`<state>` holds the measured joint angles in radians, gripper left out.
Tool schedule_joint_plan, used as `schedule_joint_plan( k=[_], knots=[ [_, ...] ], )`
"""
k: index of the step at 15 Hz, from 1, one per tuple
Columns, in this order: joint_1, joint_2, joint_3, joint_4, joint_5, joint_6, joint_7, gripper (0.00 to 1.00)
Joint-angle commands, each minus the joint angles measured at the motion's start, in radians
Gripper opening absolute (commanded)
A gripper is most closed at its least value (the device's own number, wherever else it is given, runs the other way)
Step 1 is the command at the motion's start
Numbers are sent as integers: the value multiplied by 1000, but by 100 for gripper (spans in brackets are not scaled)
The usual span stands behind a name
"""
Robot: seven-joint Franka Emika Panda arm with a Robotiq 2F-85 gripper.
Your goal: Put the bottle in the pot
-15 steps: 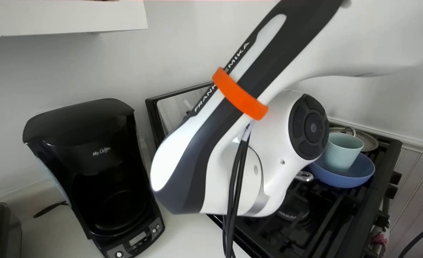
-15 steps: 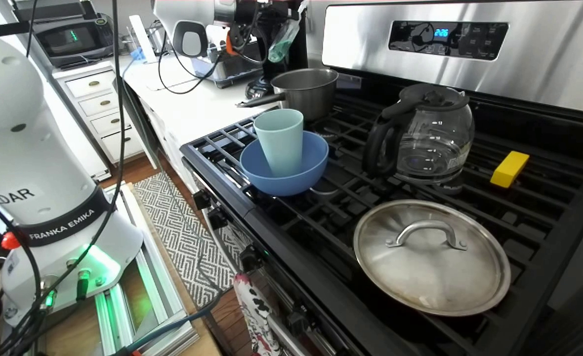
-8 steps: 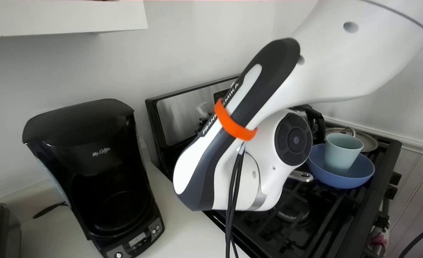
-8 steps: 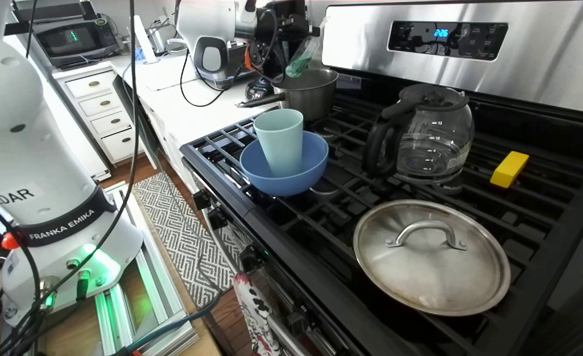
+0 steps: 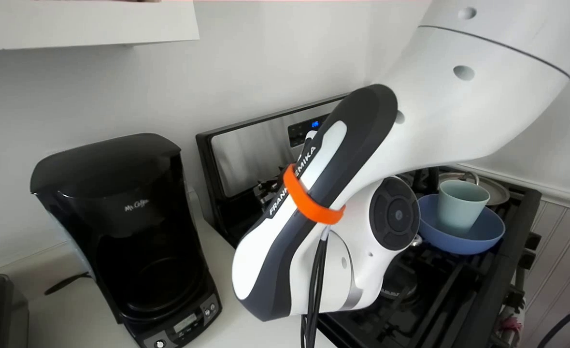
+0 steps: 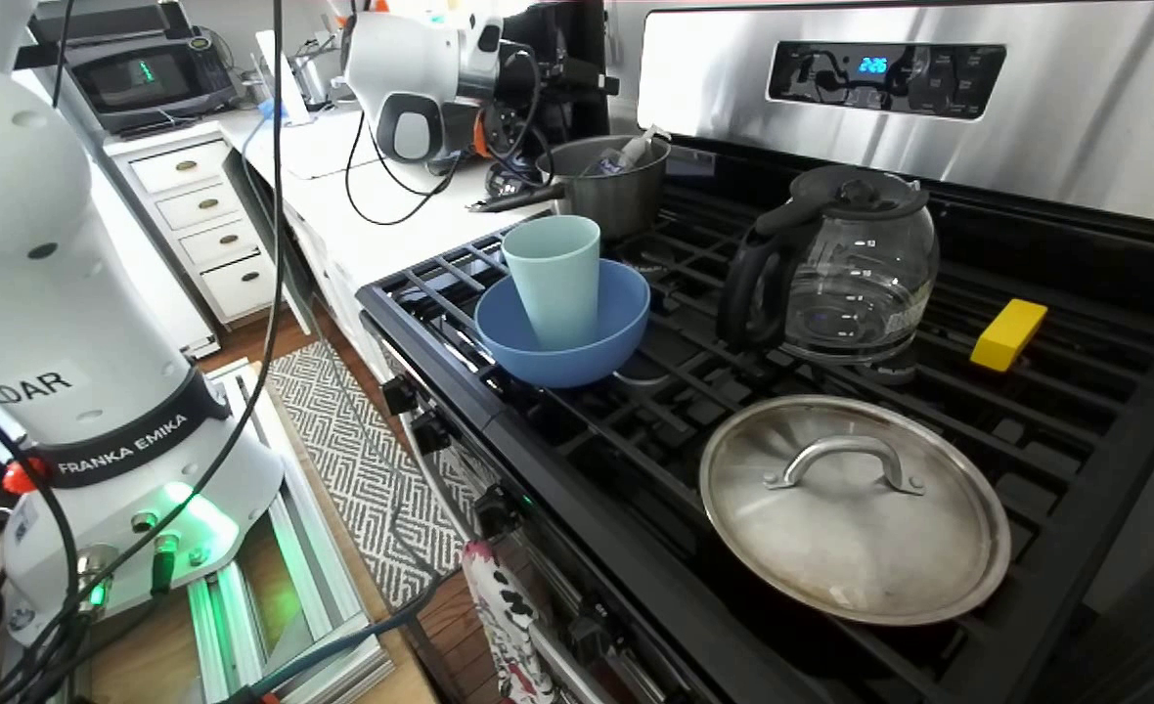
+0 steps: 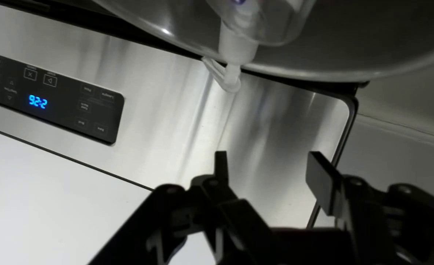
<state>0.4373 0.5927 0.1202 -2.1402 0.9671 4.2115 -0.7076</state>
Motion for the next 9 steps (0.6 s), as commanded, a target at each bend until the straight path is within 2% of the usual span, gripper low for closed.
schedule_joint_plan(
  k=[1,2,4,9],
  knots=[
    [30,-81,11,-33,16,33,14,90],
    [89,-123,-47,-34,39,8,10,98],
    [159,-205,-113,-47,78,10,-14,100],
    [208,-450,-140,-98,271,10,-182,100]
  ],
)
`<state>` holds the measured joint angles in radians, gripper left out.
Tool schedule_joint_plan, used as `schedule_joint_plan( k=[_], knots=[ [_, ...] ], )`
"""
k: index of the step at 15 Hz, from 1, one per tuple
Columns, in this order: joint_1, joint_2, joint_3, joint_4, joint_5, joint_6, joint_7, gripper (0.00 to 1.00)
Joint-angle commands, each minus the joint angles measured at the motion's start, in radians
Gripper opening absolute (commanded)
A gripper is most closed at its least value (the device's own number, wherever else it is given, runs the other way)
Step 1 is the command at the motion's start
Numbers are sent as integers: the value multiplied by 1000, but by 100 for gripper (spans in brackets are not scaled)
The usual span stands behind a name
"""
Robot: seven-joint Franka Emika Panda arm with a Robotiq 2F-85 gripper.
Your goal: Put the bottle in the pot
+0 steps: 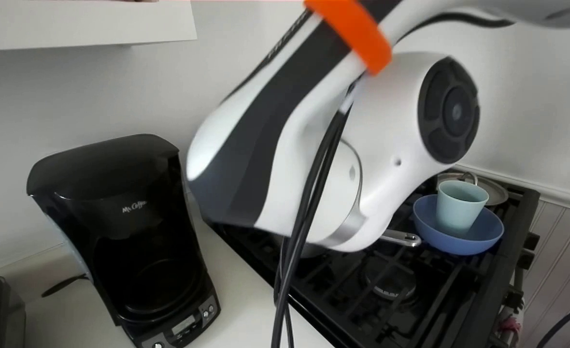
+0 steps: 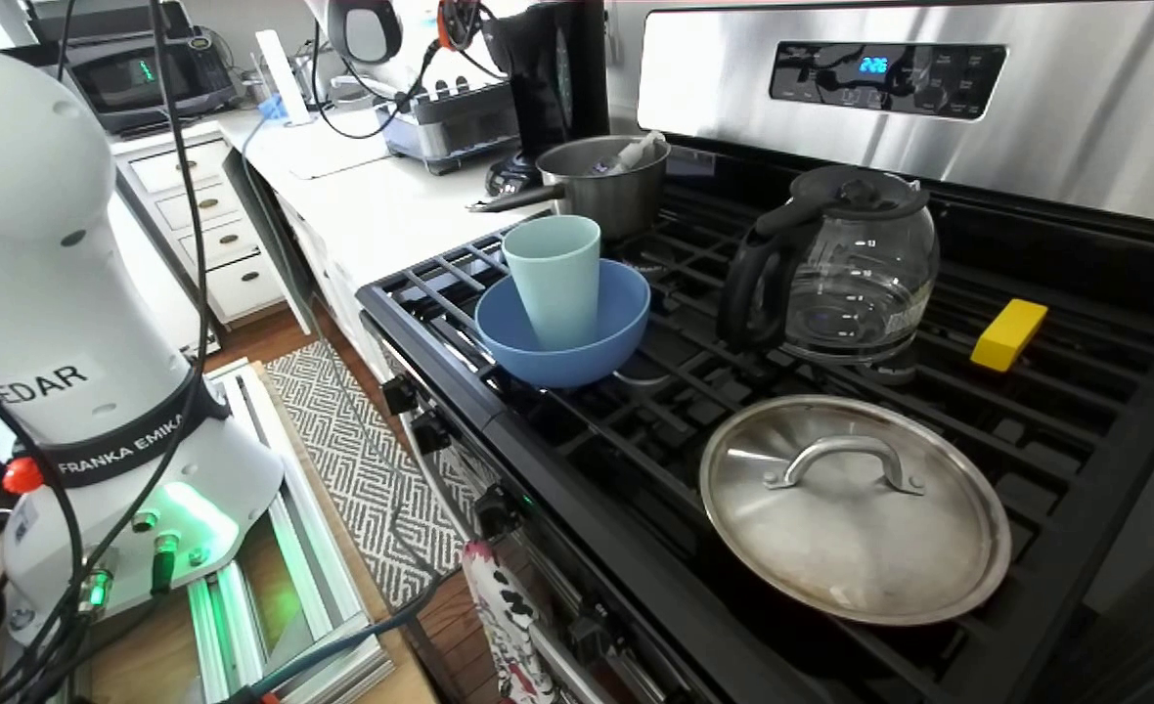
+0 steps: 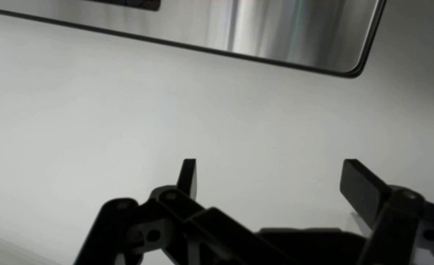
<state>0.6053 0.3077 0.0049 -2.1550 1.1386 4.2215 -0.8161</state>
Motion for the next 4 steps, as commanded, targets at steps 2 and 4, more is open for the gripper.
schedule_joint_plan(
  k=[2,4],
  knots=[
    [50,-264,-28,-134,82,0,-64,100],
    [21,-189,-15,-61,68,-2,-60,100]
  ],
)
